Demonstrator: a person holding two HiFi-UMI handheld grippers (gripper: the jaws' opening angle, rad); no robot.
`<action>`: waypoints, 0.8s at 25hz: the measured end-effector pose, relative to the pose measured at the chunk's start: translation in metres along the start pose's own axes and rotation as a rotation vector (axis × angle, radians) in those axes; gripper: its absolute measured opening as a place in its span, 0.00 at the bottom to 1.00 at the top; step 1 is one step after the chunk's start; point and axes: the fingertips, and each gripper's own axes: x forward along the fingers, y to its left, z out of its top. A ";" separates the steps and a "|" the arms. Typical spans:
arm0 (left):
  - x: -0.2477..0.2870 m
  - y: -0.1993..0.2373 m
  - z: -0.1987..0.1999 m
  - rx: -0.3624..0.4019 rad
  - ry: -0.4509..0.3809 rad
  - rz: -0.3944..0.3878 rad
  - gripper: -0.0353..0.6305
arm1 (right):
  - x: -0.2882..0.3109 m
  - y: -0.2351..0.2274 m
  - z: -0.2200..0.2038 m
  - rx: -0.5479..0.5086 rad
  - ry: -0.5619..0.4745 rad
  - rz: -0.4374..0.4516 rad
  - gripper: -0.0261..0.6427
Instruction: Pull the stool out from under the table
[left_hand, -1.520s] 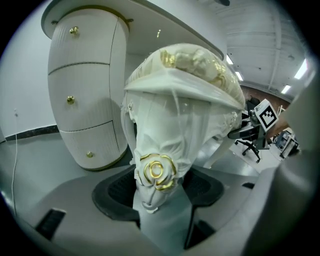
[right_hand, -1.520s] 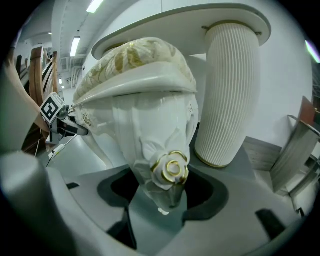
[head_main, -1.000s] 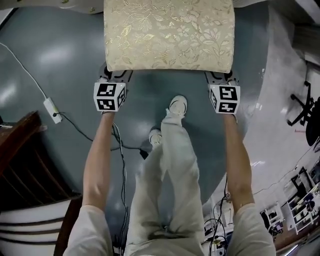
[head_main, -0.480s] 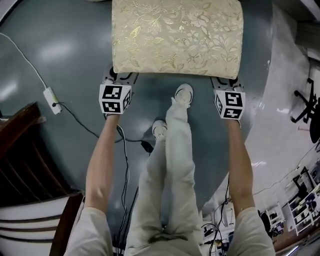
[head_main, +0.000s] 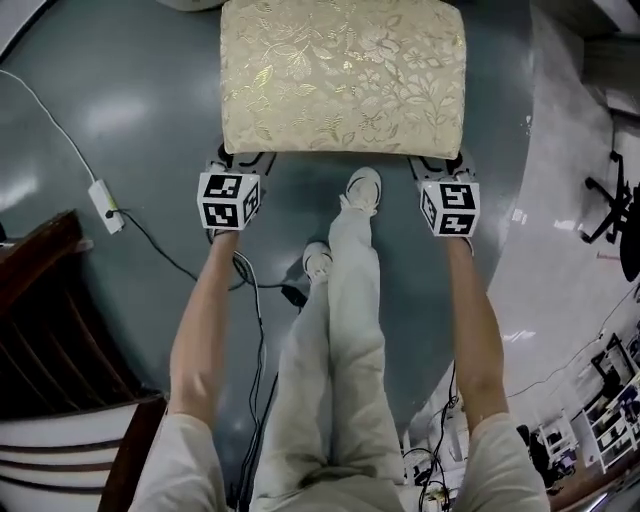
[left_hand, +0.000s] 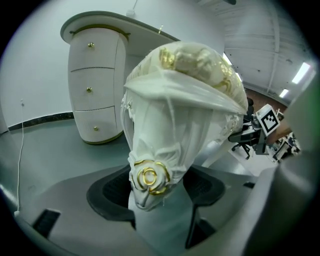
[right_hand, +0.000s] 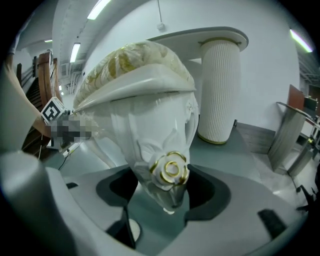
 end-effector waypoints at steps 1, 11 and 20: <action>-0.001 -0.001 0.000 0.004 0.005 -0.004 0.49 | -0.002 0.001 -0.001 0.000 0.006 0.009 0.47; -0.043 -0.006 -0.001 0.045 0.026 0.013 0.49 | -0.057 -0.001 -0.002 0.028 0.006 -0.032 0.39; -0.146 -0.039 0.039 0.094 -0.019 0.014 0.33 | -0.157 0.021 0.051 0.011 -0.016 -0.072 0.18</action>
